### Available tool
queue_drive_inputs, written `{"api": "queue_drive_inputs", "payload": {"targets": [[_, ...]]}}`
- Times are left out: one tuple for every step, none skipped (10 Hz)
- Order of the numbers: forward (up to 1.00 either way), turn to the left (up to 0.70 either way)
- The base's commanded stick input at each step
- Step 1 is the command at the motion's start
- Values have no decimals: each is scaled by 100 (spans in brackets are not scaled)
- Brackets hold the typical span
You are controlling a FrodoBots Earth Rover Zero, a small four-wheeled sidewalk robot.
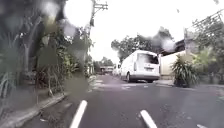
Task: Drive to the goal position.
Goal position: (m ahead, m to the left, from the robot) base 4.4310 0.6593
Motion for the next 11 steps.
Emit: {"api": "queue_drive_inputs", "payload": {"targets": [[0,5],[0,0],[0,0],[0,0],[0,0],[0,0],[0,0],[0,0],[0,0],[0,0],[0,18]]}}
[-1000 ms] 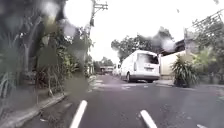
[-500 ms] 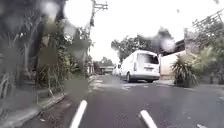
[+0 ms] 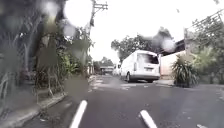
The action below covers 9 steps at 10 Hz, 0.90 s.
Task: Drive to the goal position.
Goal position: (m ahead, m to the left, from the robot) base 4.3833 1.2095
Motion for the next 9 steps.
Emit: {"api": "queue_drive_inputs", "payload": {"targets": [[0,-26],[0,-45],[0,-21],[0,-31],[0,-36],[0,-40],[0,-44],[0,-47],[0,-65]]}}
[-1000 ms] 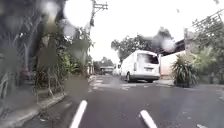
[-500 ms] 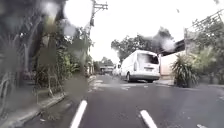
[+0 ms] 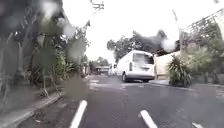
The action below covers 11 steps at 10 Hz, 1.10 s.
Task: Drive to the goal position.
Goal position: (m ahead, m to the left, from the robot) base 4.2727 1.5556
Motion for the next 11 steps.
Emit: {"api": "queue_drive_inputs", "payload": {"targets": [[0,-59],[0,-33],[0,-56],[0,-69],[62,-35],[70,16],[70,18],[70,16],[70,13],[70,9],[70,7]]}}
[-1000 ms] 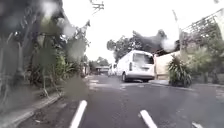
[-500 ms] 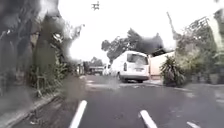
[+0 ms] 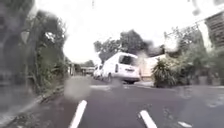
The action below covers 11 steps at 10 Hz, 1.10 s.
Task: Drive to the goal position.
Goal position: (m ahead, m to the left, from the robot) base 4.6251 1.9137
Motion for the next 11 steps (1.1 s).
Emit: {"api": "queue_drive_inputs", "payload": {"targets": [[70,7],[70,-1],[70,-13],[70,-26],[70,-35],[70,-22],[70,-33],[70,-6],[70,3],[70,4],[70,8]]}}
